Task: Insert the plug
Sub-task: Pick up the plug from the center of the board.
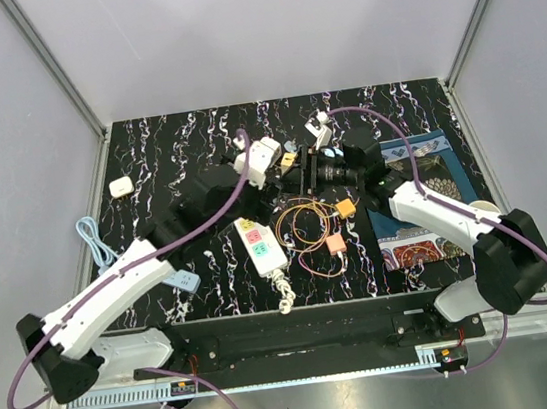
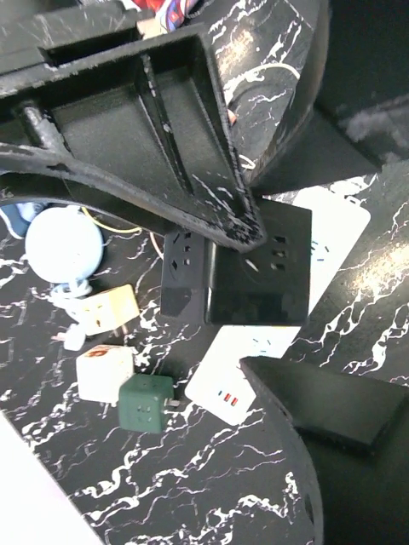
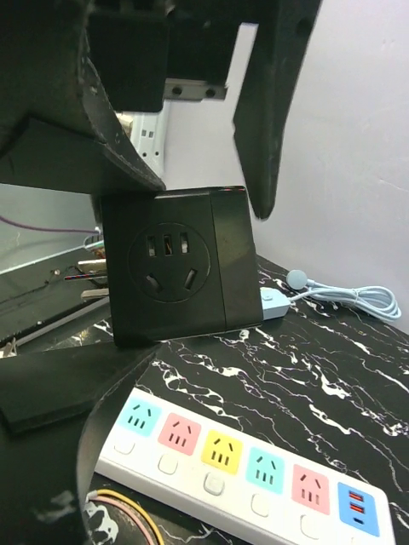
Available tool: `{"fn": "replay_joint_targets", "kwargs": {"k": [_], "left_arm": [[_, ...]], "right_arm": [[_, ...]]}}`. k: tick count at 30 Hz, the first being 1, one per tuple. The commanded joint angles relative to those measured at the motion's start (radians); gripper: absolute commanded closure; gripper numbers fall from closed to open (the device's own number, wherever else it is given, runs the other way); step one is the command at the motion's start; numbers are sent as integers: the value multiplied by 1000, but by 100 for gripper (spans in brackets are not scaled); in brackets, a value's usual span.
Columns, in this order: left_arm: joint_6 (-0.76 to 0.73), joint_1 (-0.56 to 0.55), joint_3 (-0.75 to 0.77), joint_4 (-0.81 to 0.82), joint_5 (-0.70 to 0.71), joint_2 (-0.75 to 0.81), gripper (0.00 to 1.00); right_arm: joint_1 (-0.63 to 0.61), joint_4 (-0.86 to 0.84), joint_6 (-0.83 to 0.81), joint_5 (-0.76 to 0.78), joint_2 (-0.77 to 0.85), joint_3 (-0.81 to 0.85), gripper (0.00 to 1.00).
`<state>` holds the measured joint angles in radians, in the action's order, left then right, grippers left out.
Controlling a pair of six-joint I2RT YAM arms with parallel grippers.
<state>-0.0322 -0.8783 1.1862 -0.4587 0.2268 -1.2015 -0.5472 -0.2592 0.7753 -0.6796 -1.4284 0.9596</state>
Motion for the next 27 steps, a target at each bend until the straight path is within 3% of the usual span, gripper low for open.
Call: {"fn": "replay_joint_targets", "kwargs": {"k": [1, 8, 11, 18, 27], "left_arm": [[-3, 44, 0, 52, -96, 141, 17], [-21, 290, -45, 31, -499, 269, 4], [-57, 340, -25, -18, -667, 272, 2], [-149, 363, 36, -118, -1009, 221, 1], [-120, 363, 47, -54, -1207, 154, 1]], "right_arm": [[-7, -38, -109, -21, 89, 30, 100], [-5, -48, -277, -113, 138, 30, 100], [-5, -55, -352, -196, 161, 30, 100], [-5, -29, -479, -360, 192, 74, 100], [-5, -80, -478, -436, 198, 91, 100]]}}
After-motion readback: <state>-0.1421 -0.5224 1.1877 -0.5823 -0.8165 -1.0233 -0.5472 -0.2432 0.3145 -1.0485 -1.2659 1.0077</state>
